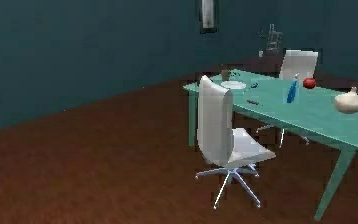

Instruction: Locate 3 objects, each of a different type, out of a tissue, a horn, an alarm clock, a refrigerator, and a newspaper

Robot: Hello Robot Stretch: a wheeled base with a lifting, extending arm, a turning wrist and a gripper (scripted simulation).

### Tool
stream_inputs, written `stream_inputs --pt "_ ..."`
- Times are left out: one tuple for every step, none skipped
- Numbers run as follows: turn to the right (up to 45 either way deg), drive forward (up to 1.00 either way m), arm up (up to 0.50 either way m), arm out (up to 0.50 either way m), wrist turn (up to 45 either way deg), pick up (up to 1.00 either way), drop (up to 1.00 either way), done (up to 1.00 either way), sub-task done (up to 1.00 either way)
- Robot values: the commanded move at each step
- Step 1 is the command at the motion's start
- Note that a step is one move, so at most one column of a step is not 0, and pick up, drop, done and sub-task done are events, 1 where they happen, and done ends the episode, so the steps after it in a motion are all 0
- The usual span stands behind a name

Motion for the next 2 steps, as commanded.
stream_inputs --pt "-45.0 0.00 0.00 0.00 0.0 0.00 0.00 0.00 0.00" --pt "-45.0 0.00 0.00 0.00 0.0 0.00 0.00 0.00 0.00"
